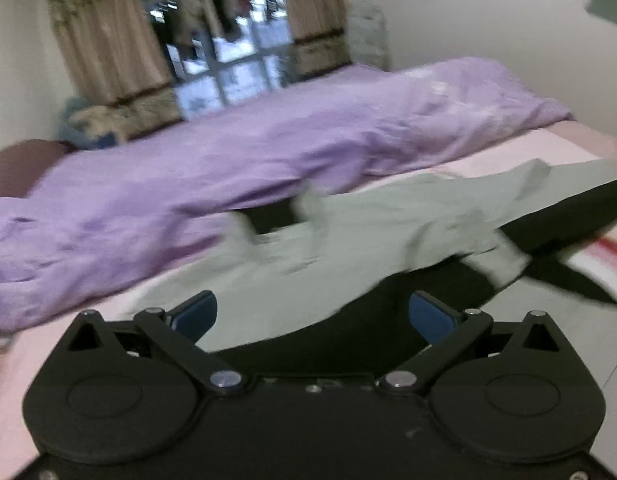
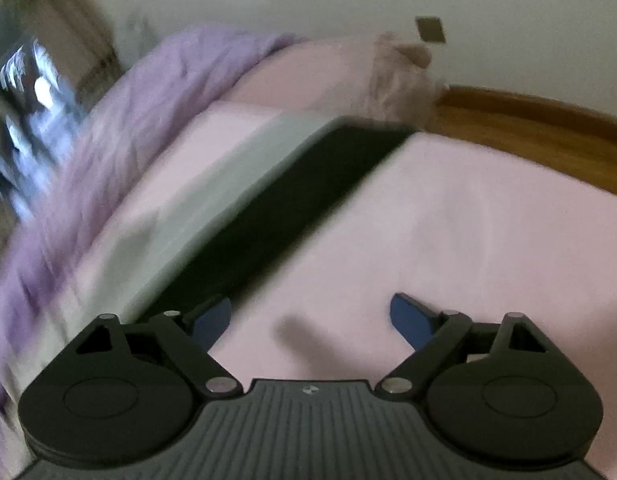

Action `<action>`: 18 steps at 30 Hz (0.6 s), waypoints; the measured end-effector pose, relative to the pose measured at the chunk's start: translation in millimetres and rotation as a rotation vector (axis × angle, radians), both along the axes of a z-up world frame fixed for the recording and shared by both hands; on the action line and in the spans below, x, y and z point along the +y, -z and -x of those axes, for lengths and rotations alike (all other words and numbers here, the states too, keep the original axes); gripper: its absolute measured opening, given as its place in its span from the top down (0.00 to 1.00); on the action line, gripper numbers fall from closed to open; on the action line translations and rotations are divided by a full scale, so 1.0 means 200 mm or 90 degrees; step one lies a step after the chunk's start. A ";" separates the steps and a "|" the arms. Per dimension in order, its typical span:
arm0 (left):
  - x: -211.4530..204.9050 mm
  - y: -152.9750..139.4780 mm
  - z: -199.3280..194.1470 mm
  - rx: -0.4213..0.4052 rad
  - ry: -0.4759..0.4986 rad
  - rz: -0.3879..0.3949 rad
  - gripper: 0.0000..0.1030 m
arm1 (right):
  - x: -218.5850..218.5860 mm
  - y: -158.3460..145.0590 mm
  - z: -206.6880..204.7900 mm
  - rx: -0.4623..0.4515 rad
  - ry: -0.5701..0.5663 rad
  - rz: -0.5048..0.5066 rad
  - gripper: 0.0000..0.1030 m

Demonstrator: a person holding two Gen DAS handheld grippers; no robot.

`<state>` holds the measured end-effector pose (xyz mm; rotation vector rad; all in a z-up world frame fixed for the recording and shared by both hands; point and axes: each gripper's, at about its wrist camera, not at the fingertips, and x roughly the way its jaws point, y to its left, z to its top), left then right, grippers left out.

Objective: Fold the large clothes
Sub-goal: 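Reach the right tool to the other sleeve cuff and grasp it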

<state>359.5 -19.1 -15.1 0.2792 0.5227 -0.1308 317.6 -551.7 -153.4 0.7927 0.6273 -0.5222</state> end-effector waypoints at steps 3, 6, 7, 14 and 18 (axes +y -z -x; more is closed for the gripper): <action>0.20 0.02 0.08 0.009 -0.028 0.012 0.00 | -0.12 0.02 -0.11 0.010 0.029 -0.023 0.00; 0.31 0.05 0.07 0.004 -0.057 0.046 0.00 | -0.16 0.04 -0.23 -0.008 0.043 -0.016 0.05; 0.33 0.07 0.05 0.003 -0.063 0.065 0.00 | -0.17 0.05 -0.28 -0.011 0.050 -0.005 0.42; 0.34 0.20 -0.02 0.020 -0.053 0.109 0.00 | 0.00 -0.14 -0.33 -0.091 -0.039 0.106 0.97; 0.29 0.22 -0.07 0.025 -0.055 0.116 0.00 | 0.25 -0.30 -0.36 -0.175 -0.172 0.124 0.97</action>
